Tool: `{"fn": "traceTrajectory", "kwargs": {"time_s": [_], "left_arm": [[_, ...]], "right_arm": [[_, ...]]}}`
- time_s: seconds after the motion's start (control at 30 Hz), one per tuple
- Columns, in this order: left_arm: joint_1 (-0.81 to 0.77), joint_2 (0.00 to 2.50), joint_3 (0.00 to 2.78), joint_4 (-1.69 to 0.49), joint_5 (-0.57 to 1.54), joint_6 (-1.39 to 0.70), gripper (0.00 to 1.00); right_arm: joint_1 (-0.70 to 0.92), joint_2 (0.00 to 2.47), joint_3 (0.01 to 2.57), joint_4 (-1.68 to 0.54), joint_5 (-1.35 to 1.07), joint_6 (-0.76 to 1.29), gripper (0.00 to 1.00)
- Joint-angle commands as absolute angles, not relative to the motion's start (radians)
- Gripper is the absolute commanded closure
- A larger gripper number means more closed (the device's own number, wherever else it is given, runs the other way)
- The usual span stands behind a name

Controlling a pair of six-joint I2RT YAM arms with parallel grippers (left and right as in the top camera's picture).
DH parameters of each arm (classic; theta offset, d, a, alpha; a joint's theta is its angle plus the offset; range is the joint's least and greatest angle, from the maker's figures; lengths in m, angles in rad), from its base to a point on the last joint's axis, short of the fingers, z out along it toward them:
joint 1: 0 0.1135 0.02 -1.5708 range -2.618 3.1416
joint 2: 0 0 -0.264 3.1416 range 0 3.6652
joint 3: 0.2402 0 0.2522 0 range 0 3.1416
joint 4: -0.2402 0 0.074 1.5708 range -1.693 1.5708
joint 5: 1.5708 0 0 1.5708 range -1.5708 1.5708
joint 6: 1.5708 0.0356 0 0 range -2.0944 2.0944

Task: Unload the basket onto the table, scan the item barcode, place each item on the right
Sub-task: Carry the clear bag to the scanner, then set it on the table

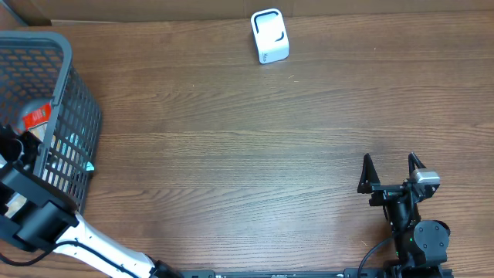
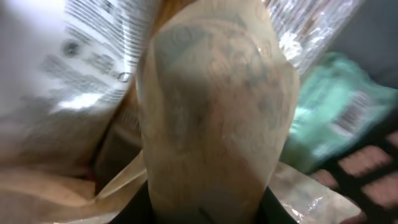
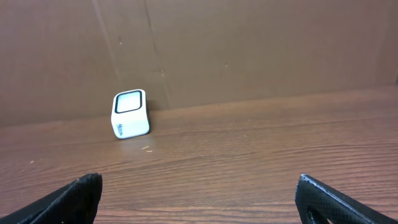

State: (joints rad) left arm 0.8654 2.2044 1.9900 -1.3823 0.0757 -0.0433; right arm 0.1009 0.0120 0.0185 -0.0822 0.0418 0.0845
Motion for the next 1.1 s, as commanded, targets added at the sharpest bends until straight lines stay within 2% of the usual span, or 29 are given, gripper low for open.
{"fn": "traceTrajectory", "kwargs": {"time_s": [0.0, 0.37, 0.47, 0.7, 0.83, 1.07], "left_arm": [[0.865, 2.197, 2.203, -1.472, 0.091, -0.105, 0.96], [0.865, 2.184, 2.753, -1.690, 0.320, -0.069, 0.96], [0.862, 2.124, 2.827, -1.689, 0.441, -0.050, 0.96], [0.805, 1.931, 2.879, -1.689, 0.528, -0.012, 0.95], [0.685, 1.837, 2.876, -1.689, 0.537, 0.006, 0.96], [0.313, 1.812, 2.823, -1.689, 0.451, 0.042, 0.93]], "right_arm": [[0.107, 0.003, 0.008, -0.078, 0.051, 0.081, 0.00], [0.107, 0.003, 0.008, -0.078, 0.051, 0.081, 0.00], [0.107, 0.003, 0.008, -0.078, 0.051, 0.081, 0.00], [0.107, 0.003, 0.008, -0.078, 0.051, 0.081, 0.00], [0.107, 0.003, 0.008, -0.078, 0.051, 0.081, 0.00], [0.107, 0.003, 0.008, -0.078, 0.051, 0.081, 0.00]]}}
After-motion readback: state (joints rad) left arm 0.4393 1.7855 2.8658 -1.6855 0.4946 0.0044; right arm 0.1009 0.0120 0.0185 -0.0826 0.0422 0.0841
